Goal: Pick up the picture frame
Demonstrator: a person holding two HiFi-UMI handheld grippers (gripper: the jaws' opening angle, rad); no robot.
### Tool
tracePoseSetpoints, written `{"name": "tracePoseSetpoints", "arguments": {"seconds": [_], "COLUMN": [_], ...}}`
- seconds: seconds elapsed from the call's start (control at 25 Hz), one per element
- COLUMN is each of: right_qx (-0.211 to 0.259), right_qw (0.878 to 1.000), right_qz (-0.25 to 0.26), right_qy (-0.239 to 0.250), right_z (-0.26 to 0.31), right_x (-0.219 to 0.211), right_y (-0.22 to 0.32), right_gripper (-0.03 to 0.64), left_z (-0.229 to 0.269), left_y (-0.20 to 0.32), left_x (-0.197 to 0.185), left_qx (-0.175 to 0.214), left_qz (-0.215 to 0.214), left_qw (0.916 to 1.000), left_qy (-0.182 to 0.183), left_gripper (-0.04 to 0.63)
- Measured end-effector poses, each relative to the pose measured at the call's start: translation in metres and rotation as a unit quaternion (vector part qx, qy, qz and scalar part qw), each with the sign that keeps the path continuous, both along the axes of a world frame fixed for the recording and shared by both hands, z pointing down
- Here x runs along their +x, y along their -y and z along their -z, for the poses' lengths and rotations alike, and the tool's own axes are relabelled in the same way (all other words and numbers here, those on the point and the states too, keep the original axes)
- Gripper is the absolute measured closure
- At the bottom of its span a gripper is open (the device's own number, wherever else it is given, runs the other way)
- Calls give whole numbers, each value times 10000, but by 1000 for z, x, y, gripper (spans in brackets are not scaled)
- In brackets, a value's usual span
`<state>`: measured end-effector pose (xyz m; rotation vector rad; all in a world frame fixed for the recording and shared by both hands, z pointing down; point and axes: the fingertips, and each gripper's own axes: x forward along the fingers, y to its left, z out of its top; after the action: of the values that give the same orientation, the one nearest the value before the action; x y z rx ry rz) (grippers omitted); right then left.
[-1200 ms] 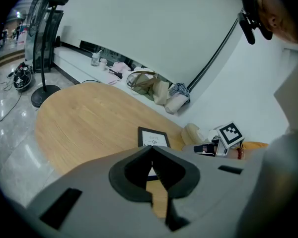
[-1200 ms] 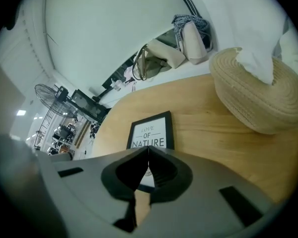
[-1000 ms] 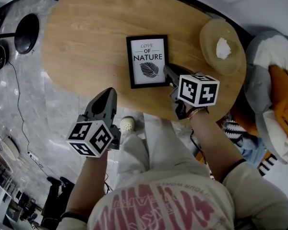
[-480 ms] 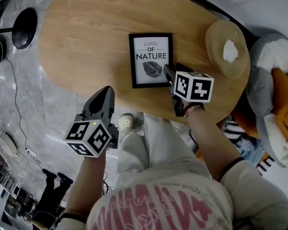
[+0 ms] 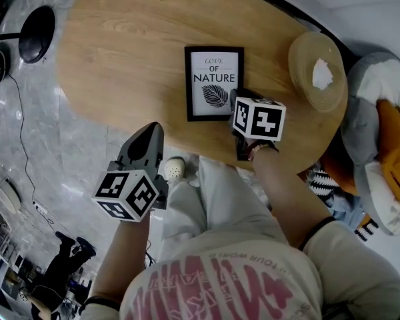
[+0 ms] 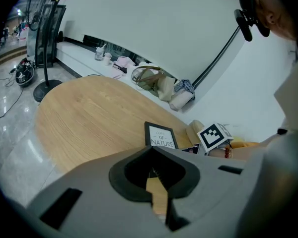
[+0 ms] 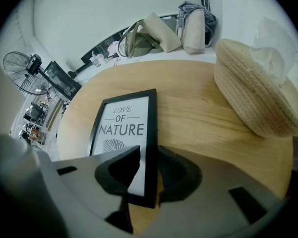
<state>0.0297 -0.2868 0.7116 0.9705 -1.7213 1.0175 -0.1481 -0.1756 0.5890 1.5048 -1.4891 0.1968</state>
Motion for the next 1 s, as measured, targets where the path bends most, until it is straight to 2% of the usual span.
{"name": "tracePoseSetpoints", "arguments": {"seconds": [0.24,1.0], "right_qx": [-235,-454], "right_qw": [9978,9968], "right_qz": [-495,-583], "right_qy": [374,311], "right_z": [-4,-1], "right_x": [3,5], "right_y": [-1,-4], "right_gripper": [497,541], "left_z": [7,17], "left_y": [-1,-6], "left_x": [-2,-6], "left_qx": [72,85], "left_qz": [77,273], "left_qw": [9999,9996], "left_qy": [10,23], "left_gripper": [592,592]}}
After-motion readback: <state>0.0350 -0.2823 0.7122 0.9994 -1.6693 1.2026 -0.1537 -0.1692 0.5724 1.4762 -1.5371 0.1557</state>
